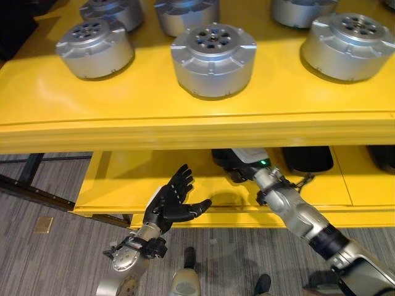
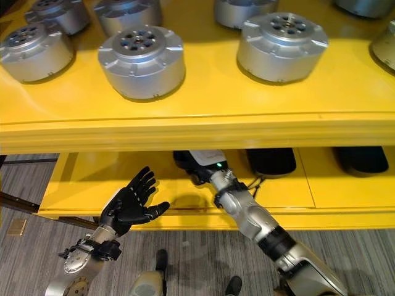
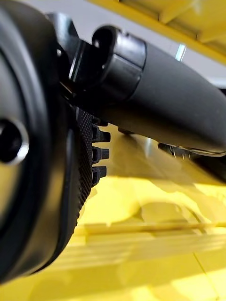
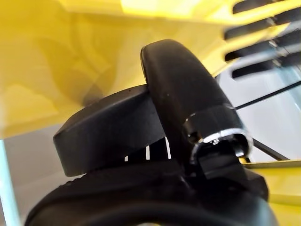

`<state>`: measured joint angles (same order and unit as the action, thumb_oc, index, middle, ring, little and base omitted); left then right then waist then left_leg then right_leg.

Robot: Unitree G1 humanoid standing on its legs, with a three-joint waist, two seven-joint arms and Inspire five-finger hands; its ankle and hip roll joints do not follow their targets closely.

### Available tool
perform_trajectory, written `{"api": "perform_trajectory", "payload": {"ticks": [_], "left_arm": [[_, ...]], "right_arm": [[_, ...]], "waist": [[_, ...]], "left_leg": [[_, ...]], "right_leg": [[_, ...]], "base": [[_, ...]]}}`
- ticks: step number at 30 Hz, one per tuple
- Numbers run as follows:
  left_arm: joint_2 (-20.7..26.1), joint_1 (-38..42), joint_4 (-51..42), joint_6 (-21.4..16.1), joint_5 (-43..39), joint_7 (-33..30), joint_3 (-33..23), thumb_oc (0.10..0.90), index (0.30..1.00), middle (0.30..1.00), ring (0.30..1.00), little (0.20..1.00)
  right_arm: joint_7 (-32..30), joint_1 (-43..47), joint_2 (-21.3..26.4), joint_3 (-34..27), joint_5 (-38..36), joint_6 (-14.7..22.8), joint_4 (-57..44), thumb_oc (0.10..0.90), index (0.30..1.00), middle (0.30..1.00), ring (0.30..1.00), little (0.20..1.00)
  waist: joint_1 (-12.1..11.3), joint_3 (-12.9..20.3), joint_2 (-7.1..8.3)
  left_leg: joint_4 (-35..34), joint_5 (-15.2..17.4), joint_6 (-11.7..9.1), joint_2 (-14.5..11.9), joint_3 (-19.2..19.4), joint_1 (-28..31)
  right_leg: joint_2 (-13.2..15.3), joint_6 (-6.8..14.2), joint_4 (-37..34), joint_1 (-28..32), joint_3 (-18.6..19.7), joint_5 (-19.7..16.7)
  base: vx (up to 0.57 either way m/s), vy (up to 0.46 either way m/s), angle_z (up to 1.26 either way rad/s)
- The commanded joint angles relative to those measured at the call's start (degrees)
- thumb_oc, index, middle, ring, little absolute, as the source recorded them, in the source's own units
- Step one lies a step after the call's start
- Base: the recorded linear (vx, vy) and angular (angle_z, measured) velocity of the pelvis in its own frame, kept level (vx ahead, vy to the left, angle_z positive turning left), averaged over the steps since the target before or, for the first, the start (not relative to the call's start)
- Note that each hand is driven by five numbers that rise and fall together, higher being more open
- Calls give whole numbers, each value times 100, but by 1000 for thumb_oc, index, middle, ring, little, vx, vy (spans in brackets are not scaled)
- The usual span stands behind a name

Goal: Move parts from the plastic box to the shelf.

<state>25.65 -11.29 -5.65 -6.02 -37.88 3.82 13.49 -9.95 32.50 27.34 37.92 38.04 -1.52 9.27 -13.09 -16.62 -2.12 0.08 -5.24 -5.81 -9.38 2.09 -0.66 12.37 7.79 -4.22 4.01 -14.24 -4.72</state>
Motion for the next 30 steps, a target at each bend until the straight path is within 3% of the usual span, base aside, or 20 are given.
{"api": "perform_trajectory", "payload": {"ticks": [1,7,9,17,21,23,26,30], "left_arm": [[66,318,-918,-595,-125,-129,-35,900,1000,1000,1000,1000],[112,574,-738,-876,-349,-130,78,900,1000,1000,1000,1000],[137,665,-686,-964,-364,-155,114,900,1000,1000,1000,1000],[69,576,-664,-856,-281,-104,113,900,1000,1000,1000,1000],[52,558,-645,-812,-243,-175,135,900,1000,1000,1000,1000],[42,564,-640,-750,-205,-220,144,900,1000,1000,1000,1000],[33,670,-595,-690,-191,-74,182,900,1000,1000,1000,1000],[34,950,-525,-797,-321,40,281,900,1000,1000,1000,1000]], "right_arm": [[-121,1392,-325,232,134,317,-654,400,300,300,300,300],[-113,1526,-346,211,130,442,-460,400,300,300,300,300],[-218,1604,-383,212,125,543,-249,400,300,300,300,300],[-5,1643,-533,287,-371,460,-7,400,300,300,300,300],[17,1622,-686,354,-466,123,-26,400,300,300,300,300],[-84,1612,-780,329,-515,132,114,400,300,300,300,300],[-93,1593,-796,150,-531,-209,63,400,300,300,300,300],[-148,1682,-664,-89,-399,-233,184,400,300,300,300,300]], "waist": [[-167,48,-25],[-121,-89,-89],[-206,-130,-72],[-356,0,4],[-401,52,32],[-423,70,40],[-338,25,13],[-208,-160,-94]], "left_leg": [[490,342,192,10,-785,-403],[29,58,173,-111,-660,-418],[-267,-167,97,-229,-605,-450],[-265,-234,15,-322,-584,-428],[-211,-194,22,-325,-625,-364],[-167,-158,44,-302,-694,-348],[-189,-231,-15,-436,-350,-352],[-203,-334,-55,-501,53,-492]], "right_leg": [[137,-262,598,-363,82,176],[177,-188,442,-448,7,57],[232,-110,243,-410,-187,-83],[247,-126,256,-232,-418,-18],[228,-153,307,-149,-424,45],[214,-171,354,-119,-394,92],[241,-152,379,-111,-572,82],[328,-107,500,-267,-752,72]], "base": [[-222,120,-63],[-139,72,-8],[-140,0,2],[1,-7,12],[46,-15,3],[65,-19,6],[-11,4,10],[-173,70,21]]}}
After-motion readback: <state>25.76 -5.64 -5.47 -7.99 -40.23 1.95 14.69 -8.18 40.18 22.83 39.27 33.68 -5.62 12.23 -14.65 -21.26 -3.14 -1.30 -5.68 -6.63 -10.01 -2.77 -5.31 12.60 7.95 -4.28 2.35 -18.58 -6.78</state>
